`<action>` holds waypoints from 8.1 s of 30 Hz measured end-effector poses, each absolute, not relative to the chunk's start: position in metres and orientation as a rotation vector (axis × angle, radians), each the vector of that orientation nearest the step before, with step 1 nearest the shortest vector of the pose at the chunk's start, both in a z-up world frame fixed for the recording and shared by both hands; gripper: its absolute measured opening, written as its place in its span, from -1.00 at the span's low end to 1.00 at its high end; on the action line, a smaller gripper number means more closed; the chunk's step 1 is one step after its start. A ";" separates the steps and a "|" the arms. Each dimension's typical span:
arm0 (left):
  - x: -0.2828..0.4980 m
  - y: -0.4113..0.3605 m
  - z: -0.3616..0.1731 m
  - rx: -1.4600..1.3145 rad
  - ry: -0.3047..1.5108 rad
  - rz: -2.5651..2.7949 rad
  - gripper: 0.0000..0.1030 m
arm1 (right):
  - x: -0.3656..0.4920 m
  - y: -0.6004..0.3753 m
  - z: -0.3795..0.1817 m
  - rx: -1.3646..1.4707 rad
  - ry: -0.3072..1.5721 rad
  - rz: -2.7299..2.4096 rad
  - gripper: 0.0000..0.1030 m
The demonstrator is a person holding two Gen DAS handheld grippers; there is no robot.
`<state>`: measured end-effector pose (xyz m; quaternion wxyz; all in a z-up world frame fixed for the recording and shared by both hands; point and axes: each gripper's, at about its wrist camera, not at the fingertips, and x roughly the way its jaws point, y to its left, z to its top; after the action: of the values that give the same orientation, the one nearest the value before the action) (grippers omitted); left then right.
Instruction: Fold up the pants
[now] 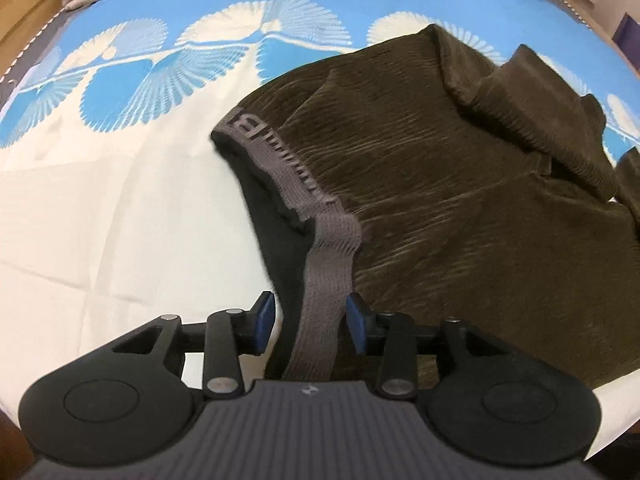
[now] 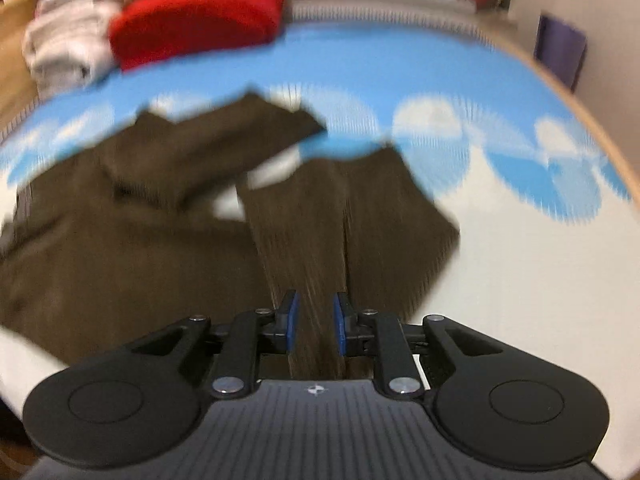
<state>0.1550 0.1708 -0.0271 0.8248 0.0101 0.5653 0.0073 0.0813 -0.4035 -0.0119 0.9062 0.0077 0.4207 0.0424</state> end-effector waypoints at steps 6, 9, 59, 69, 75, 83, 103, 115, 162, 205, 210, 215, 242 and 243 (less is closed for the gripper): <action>0.172 0.156 -0.057 0.044 1.260 0.010 -0.03 | 0.142 -0.366 -0.031 -0.084 0.811 0.027 -0.21; 0.177 0.161 -0.062 0.040 1.268 0.017 0.02 | 0.179 -0.341 -0.059 -0.159 0.887 0.040 -0.17; 0.132 0.169 -0.049 0.171 1.125 -0.125 0.12 | -0.023 -0.656 -0.084 0.681 0.866 -0.946 -0.50; 0.107 0.143 -0.091 0.419 1.271 -0.316 0.09 | 0.001 -0.616 -0.059 0.486 0.823 -0.808 0.06; 0.112 0.145 -0.069 0.298 1.213 -0.301 0.04 | 0.033 -0.588 -0.083 0.387 0.990 -0.585 0.06; 0.120 0.137 -0.049 0.322 1.130 -0.231 0.05 | 0.054 -0.576 -0.096 0.306 1.097 -0.544 0.09; 0.144 -0.010 0.093 0.151 0.640 -0.206 -0.39 | 0.090 -0.417 0.049 0.378 0.552 -0.143 -0.95; 0.224 -0.017 0.002 0.109 0.843 -0.135 -0.71 | 0.216 -0.398 -0.023 0.625 0.690 -0.051 -0.87; 0.256 0.018 -0.018 -0.054 0.978 -0.074 -0.67 | 0.348 -0.366 -0.080 0.585 0.618 -0.072 -0.84; 0.289 -0.084 -0.098 0.071 1.108 -0.327 0.24 | 0.234 -0.586 -0.101 0.803 0.511 -0.624 -0.73; 0.295 -0.092 -0.107 0.113 1.099 -0.316 0.30 | 0.221 -0.604 -0.110 0.962 0.476 -0.615 -0.41; 0.298 -0.100 -0.115 0.218 1.079 -0.277 -0.08 | 0.221 -0.614 -0.117 1.077 0.481 -0.568 -0.39; 0.277 -0.034 -0.080 0.228 1.090 -0.576 -0.69 | 0.212 -0.628 -0.098 0.806 0.618 -0.801 -0.86; 0.277 -0.032 -0.078 0.209 1.086 -0.596 -0.69 | 0.212 -0.625 -0.089 0.774 0.591 -0.791 -0.86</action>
<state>0.2771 -0.0316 -0.0776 0.8090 0.0980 0.5081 -0.2789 0.2122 -0.6251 -0.0893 0.8096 0.3620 0.2767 -0.3701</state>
